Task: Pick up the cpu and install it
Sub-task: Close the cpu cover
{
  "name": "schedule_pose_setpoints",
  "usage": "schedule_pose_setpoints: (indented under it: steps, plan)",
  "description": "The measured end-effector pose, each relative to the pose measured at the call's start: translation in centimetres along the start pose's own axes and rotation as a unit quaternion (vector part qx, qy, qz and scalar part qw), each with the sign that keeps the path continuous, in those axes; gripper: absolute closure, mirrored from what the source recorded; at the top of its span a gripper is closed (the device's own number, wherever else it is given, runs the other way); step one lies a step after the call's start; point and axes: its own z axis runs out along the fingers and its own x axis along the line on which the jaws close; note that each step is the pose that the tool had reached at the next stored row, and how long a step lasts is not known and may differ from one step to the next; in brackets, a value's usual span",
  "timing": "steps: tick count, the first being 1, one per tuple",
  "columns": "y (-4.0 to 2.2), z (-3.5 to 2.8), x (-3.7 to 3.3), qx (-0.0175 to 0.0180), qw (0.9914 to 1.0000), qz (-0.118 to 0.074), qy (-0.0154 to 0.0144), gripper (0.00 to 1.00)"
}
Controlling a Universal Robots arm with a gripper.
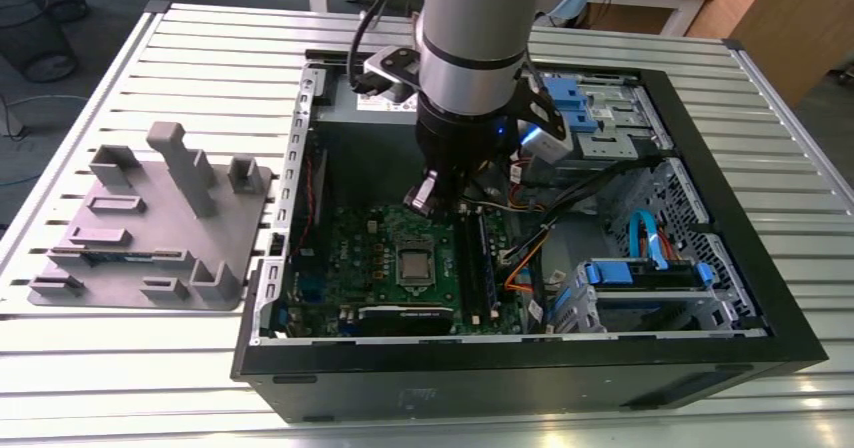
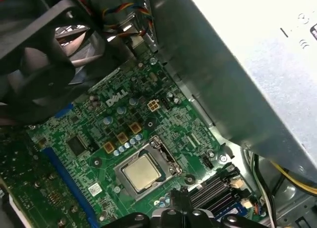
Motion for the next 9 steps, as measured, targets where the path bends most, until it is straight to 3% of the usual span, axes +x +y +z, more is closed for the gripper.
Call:
schedule_pose_setpoints:
  steps: [5, 9]
  plan:
    - [0.0, 0.01, 0.0, 0.0023, 0.99999, 0.0, 0.0032, 0.89]
    - [0.0, 0.01, 0.0, 0.0024, 0.99999, 0.0, 0.0032, 0.89]
